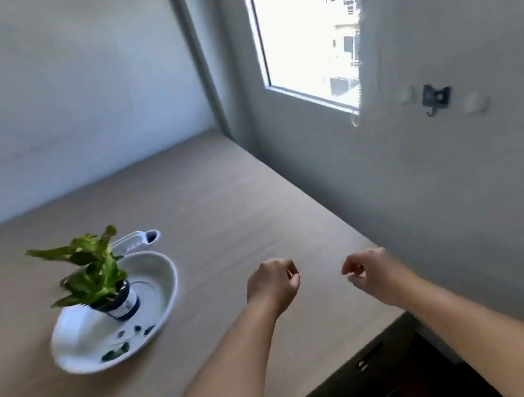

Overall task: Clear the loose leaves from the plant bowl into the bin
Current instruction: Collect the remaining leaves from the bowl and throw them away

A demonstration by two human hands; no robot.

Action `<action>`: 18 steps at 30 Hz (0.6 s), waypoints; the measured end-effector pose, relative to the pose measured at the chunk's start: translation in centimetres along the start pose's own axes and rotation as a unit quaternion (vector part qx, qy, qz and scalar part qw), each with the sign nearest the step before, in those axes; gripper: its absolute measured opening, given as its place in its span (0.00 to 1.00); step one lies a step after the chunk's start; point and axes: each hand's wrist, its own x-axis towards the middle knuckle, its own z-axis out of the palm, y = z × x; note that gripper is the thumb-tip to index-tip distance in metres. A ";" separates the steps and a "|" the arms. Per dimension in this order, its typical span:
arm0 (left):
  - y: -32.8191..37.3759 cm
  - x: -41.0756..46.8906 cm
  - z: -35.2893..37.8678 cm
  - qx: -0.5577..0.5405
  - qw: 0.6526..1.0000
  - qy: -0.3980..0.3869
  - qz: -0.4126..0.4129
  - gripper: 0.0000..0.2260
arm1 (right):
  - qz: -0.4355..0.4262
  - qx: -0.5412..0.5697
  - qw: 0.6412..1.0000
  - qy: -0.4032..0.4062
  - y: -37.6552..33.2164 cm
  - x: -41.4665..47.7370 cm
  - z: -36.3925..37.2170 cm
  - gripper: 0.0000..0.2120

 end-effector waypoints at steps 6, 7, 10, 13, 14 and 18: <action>-17.7 -4.4 -6.9 -0.015 0.989 0.027 -0.146 0.07 | -0.099 -0.016 0.991 -0.084 -15.4 5.8 9.0 0.08; -20.7 -5.1 -7.7 -0.013 0.985 0.027 -0.169 0.07 | -0.113 -0.015 0.989 -0.092 -17.8 6.5 10.7 0.08; -28.1 -6.6 -9.7 -0.021 0.973 0.026 -0.227 0.06 | -0.147 -0.013 0.983 -0.113 -23.8 8.1 15.1 0.09; -33.2 -7.3 -10.9 -0.042 0.962 0.014 -0.269 0.08 | -0.179 -0.027 0.973 -0.141 -28.1 9.4 18.9 0.11; -34.2 -7.4 -11.0 -0.046 0.960 0.005 -0.276 0.10 | -0.187 -0.035 0.970 -0.153 -29.0 9.7 19.8 0.11; -36.6 -6.4 -10.5 -0.038 0.962 -0.067 -0.261 0.26 | -0.197 -0.072 0.956 -0.203 -31.7 11.9 22.8 0.13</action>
